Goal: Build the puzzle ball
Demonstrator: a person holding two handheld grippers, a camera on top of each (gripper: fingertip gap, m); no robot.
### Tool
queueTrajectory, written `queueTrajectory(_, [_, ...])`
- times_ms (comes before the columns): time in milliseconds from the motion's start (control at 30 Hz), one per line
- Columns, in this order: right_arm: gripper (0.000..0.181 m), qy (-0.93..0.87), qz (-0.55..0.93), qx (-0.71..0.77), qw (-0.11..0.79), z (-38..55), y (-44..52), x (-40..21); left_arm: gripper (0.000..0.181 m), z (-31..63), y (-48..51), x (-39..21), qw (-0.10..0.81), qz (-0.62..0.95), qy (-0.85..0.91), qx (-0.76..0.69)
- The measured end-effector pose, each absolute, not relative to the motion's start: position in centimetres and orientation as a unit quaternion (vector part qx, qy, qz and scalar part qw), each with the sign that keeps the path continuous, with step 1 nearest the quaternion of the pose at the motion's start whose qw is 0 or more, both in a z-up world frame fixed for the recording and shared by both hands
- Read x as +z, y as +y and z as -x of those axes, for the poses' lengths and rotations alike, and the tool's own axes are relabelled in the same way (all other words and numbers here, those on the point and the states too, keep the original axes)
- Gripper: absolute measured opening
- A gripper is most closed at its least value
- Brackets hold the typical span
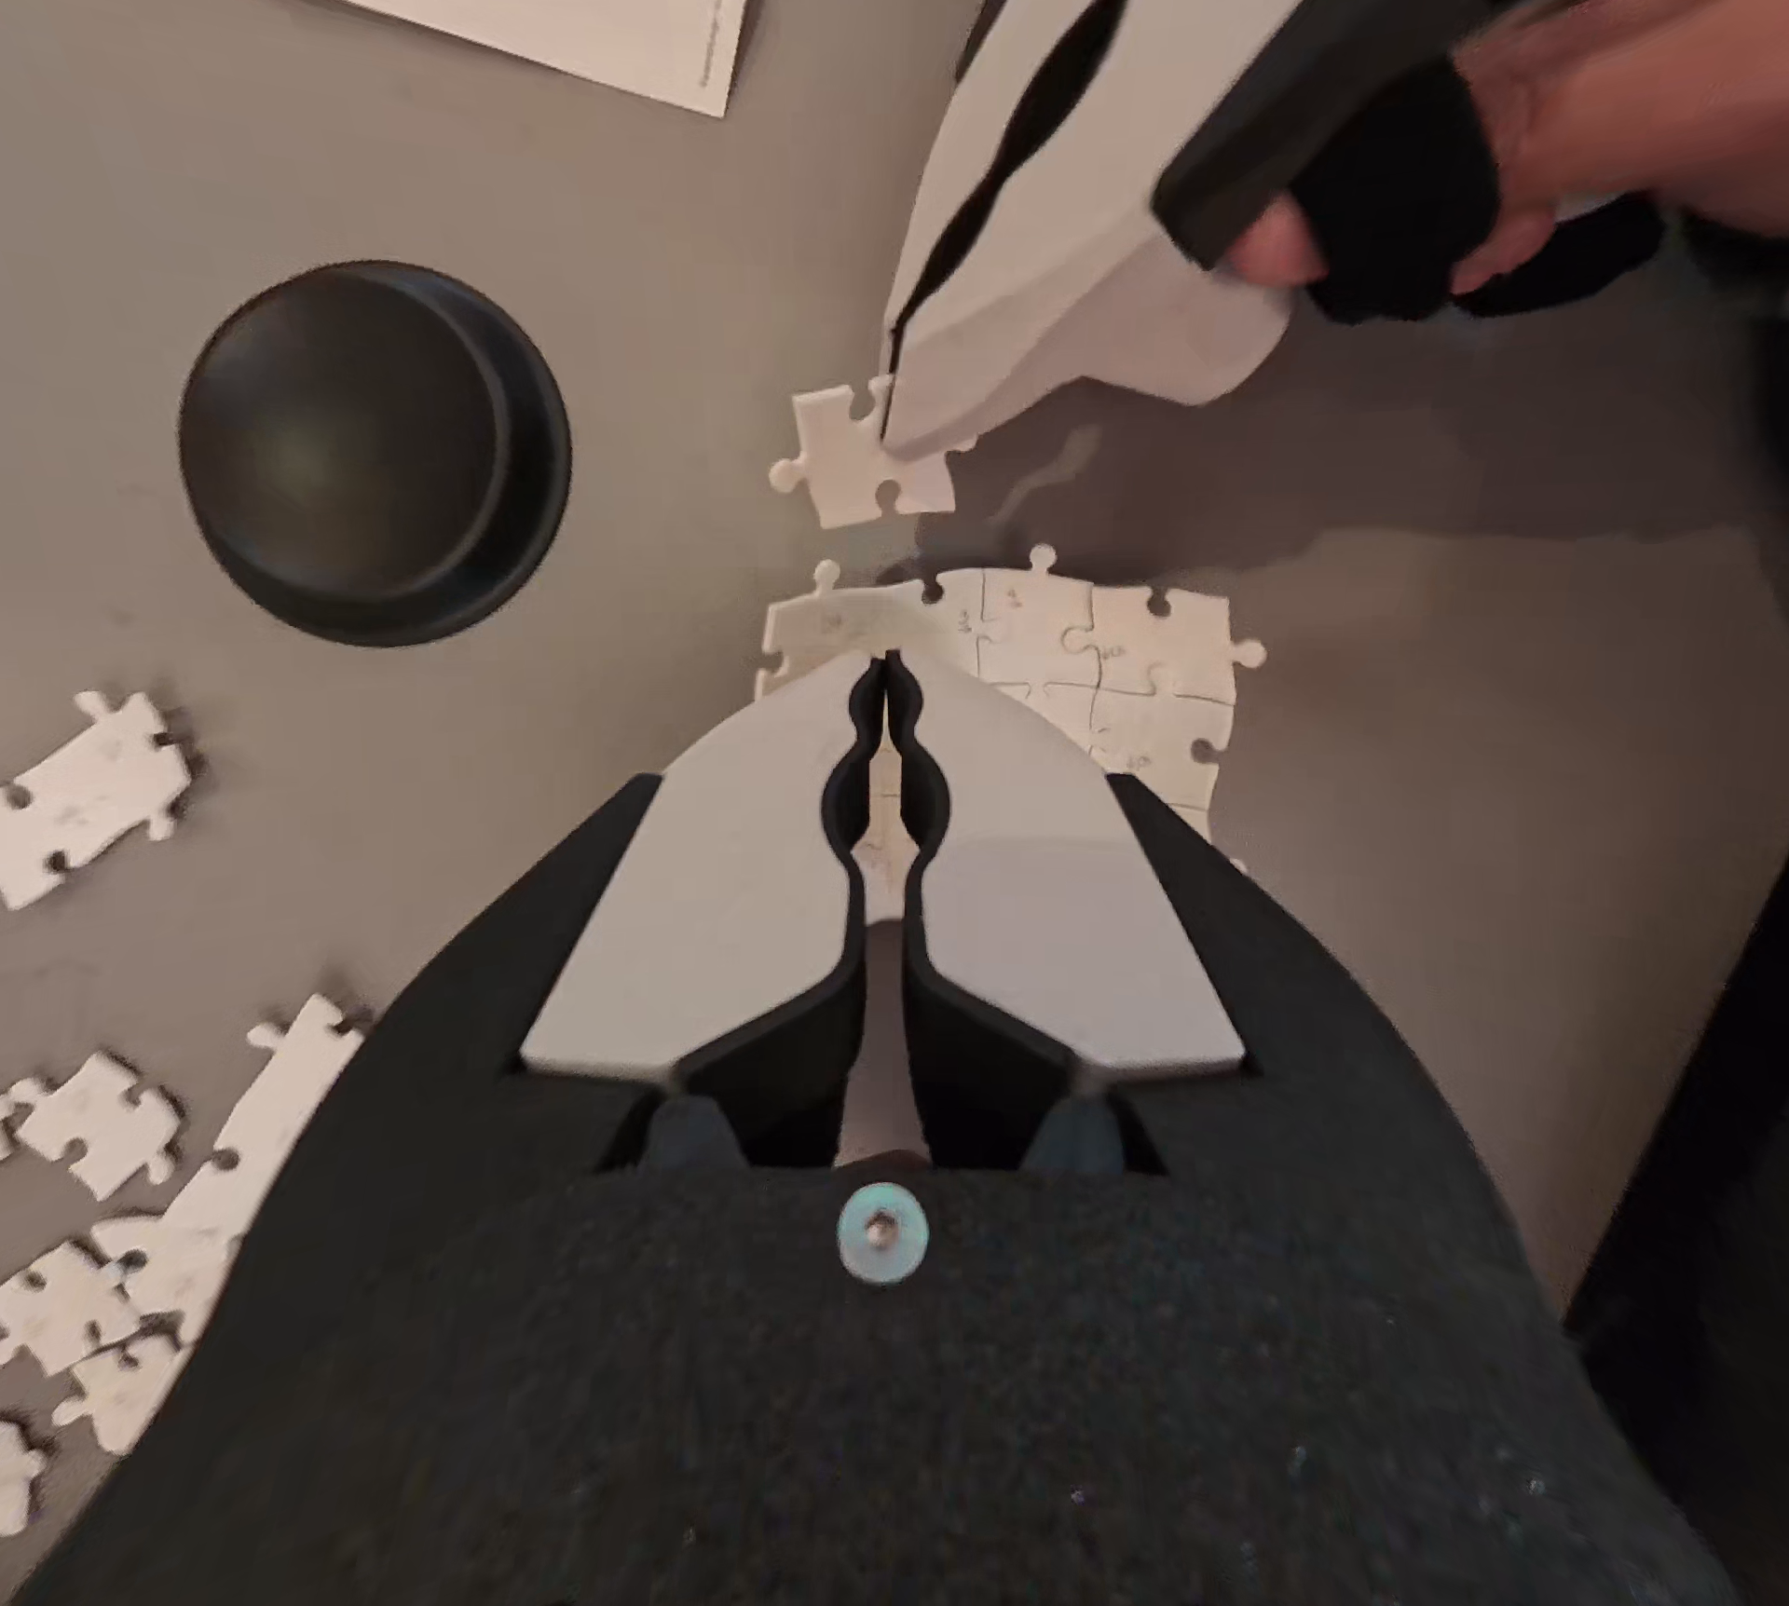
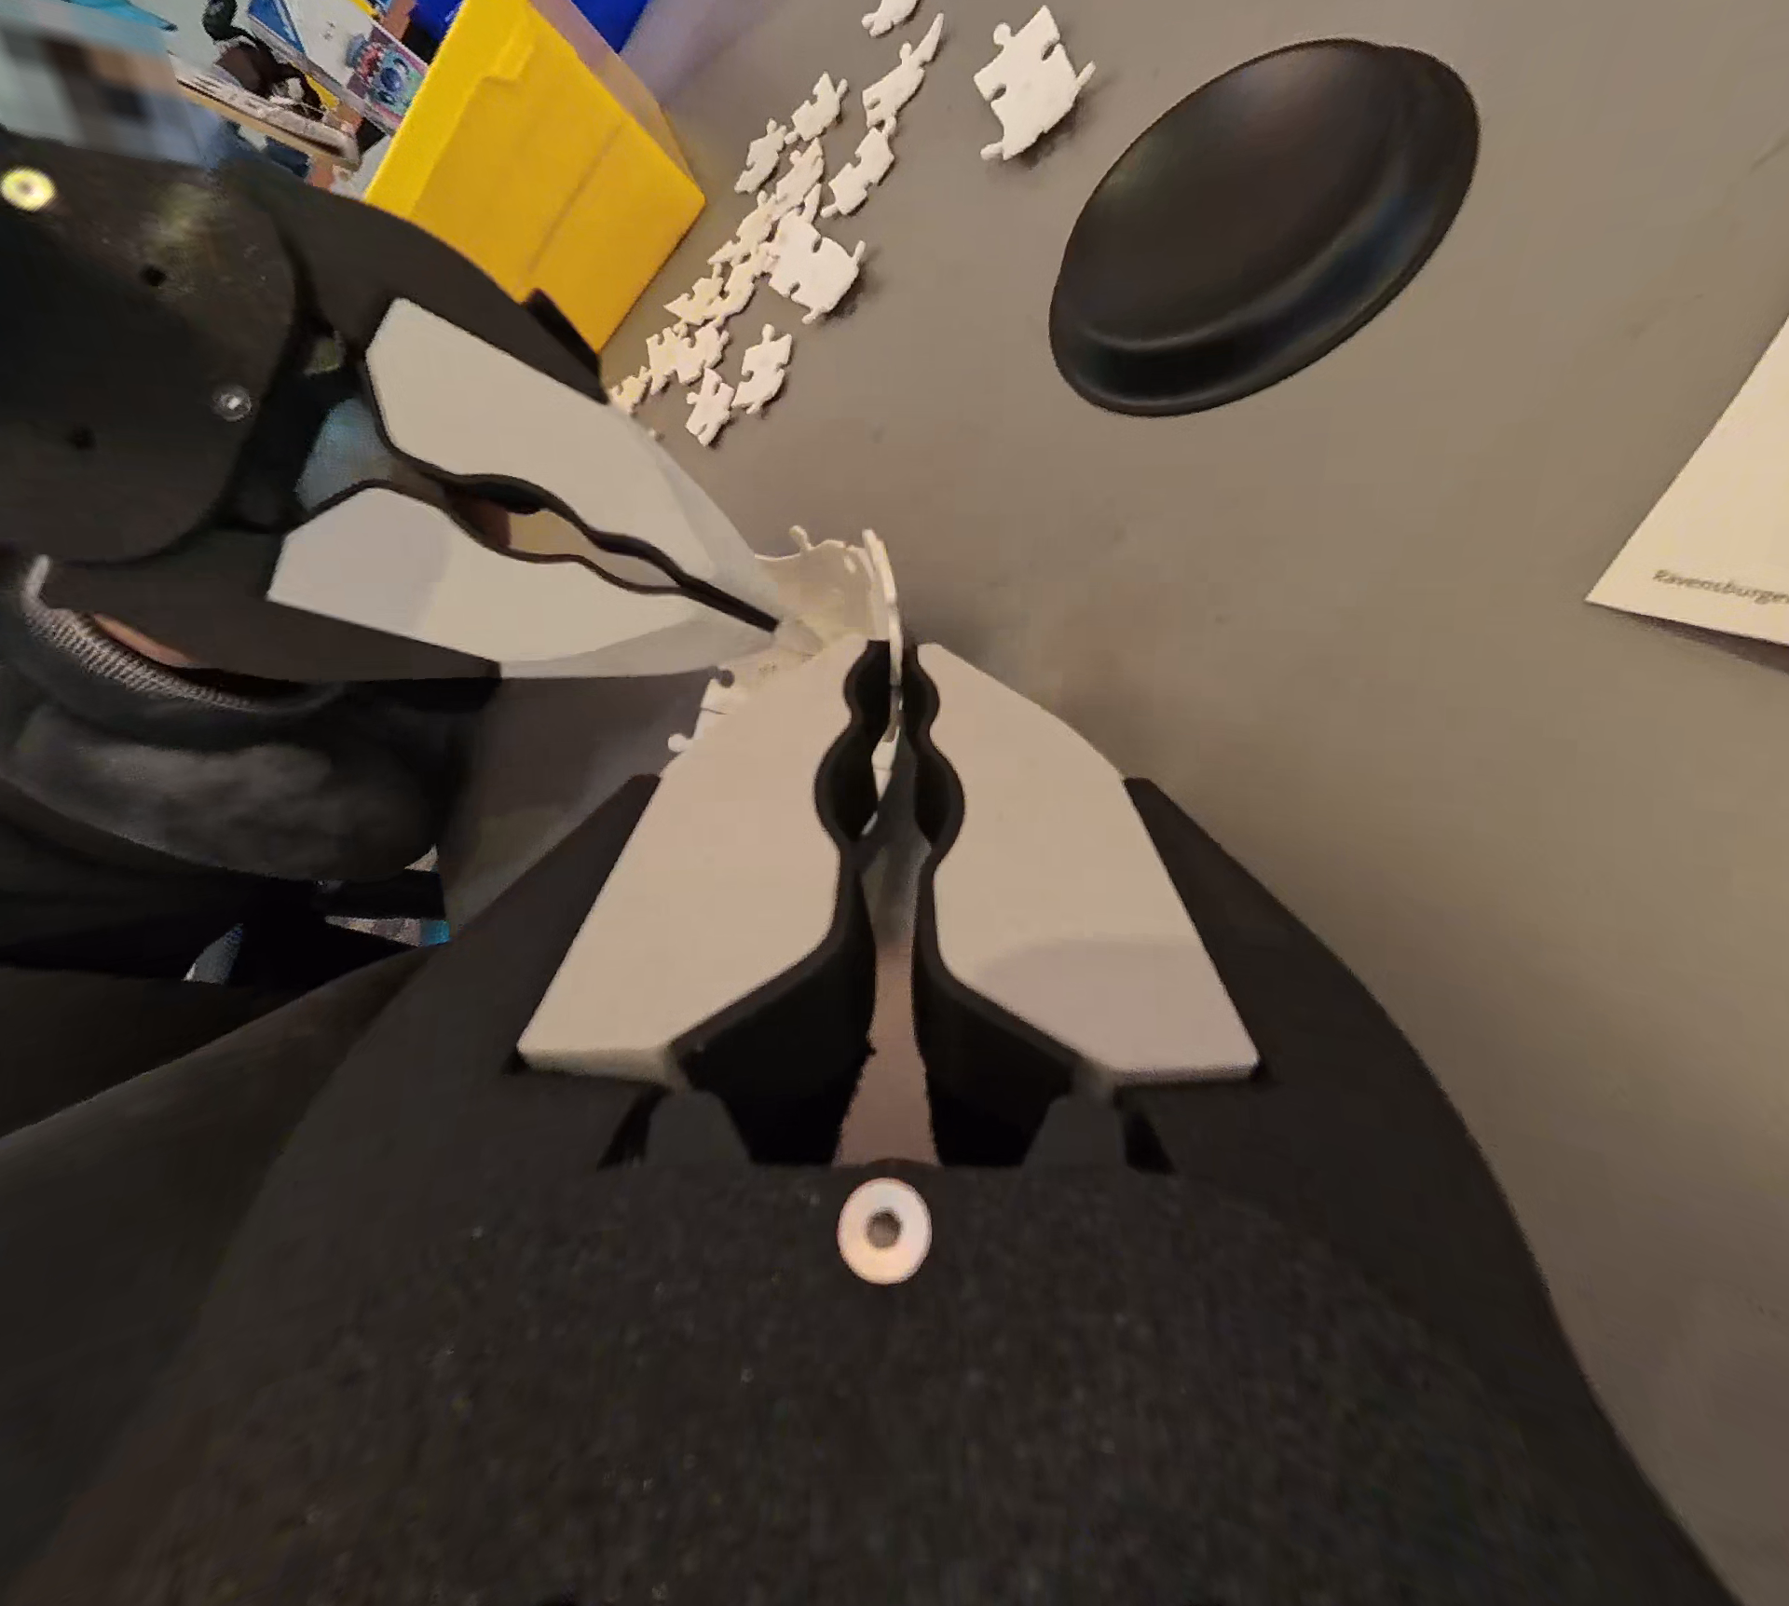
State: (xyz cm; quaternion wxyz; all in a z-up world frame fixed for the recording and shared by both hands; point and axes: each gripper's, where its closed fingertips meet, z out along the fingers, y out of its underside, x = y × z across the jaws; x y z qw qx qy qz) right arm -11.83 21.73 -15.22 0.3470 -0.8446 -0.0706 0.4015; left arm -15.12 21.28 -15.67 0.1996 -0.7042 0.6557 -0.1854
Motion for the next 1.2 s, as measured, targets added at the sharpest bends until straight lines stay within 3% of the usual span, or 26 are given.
queueTrajectory(567, [0.002, -0.077, 0.829, 0.43, 0.348, 11.7, 22.3, -15.6, 0.0, 14.9, 22.8, -19.4, 0.105, 0.702, 0.689, -0.147])
queueTrajectory(1200, [0.003, -0.125, 0.862, 0.45, 0.195, 13.3, 25.4, -18.1, 0.0, 14.9, 22.9, -19.3, 0.075, 0.682, 0.702, -0.193])
